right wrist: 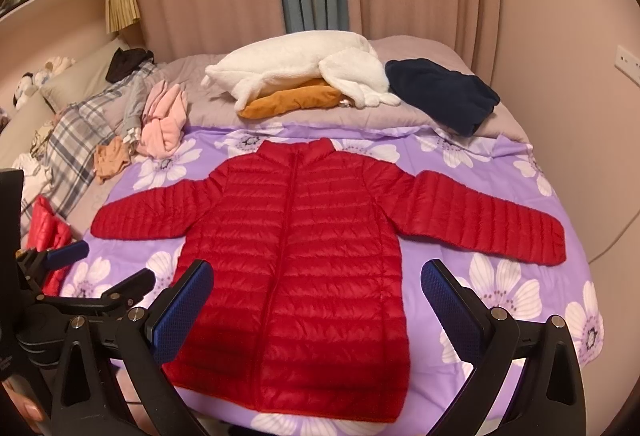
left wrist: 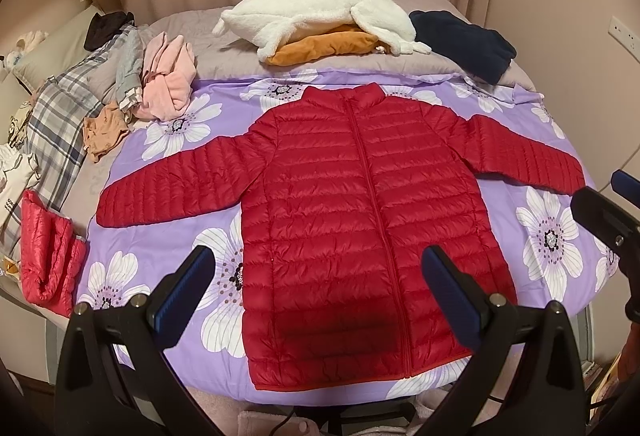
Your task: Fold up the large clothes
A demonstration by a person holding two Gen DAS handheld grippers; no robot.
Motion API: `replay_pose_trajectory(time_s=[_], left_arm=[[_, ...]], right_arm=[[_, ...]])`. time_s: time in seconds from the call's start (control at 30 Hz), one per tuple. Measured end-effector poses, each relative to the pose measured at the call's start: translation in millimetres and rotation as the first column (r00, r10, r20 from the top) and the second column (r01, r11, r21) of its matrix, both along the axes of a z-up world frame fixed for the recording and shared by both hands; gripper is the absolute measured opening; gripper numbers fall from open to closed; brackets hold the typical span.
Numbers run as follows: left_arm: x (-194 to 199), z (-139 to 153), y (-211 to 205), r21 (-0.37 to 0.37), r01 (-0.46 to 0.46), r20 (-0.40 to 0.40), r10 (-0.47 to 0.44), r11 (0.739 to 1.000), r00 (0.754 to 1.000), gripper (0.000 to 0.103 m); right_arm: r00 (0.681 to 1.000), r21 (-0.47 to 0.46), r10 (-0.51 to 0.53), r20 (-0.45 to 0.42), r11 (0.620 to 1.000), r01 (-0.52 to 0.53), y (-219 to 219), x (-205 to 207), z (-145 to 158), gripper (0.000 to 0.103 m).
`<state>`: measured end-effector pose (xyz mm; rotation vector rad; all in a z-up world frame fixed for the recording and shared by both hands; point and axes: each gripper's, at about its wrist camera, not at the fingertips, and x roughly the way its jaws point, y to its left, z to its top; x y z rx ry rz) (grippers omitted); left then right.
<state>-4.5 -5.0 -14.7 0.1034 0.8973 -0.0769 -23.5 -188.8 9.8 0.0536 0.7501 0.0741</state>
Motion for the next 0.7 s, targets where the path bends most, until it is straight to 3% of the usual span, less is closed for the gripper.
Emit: replay_pose_trajectory(time_s=[0.7], left_arm=[[-1.3,-1.2,1.6,-0.001,0.007,-0.003,-0.007,1.000,1.000,0.103]], right_arm=[[1.000,0.000,0.000,-0.002,1.000,0.000,-0.2,0.4,0.5,0.102]])
